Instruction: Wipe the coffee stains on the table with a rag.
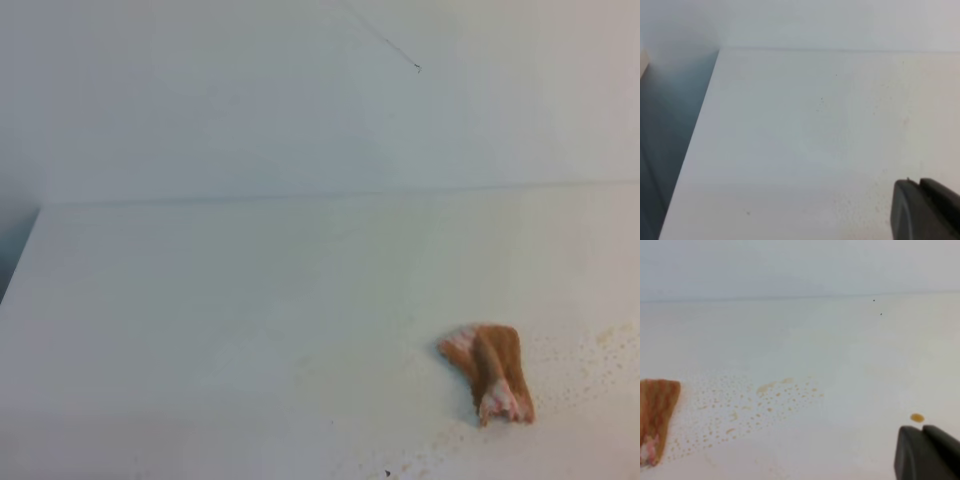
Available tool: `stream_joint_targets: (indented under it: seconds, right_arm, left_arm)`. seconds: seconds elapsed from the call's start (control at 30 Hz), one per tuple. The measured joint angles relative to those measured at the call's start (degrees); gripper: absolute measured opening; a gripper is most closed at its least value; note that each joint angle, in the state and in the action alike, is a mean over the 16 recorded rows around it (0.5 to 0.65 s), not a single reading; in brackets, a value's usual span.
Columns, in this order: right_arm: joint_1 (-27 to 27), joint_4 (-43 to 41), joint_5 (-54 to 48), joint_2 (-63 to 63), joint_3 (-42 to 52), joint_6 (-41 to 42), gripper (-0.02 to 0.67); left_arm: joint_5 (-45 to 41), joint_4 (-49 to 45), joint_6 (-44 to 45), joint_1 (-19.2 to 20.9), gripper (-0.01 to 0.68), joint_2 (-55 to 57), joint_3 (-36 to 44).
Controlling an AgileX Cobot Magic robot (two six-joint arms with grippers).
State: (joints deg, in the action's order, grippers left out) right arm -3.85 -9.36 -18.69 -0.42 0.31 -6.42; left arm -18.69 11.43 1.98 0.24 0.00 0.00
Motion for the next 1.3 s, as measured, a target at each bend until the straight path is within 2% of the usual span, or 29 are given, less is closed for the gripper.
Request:
stream_joint_targets:
  seconds: [0.7,1.3]
  right_arm:
    - [0.27,1.92,-0.15,0.0,0.02,-0.23,0.0]
    - [4.07,2.47,-0.15,0.0,0.02,-0.23,0.0]
  left_arm:
    - [0.0,0.0,0.0,0.0,-0.001,0.0,0.0]
    - [0.06,0.0,0.0,0.0,-0.001,-0.09,0.16]
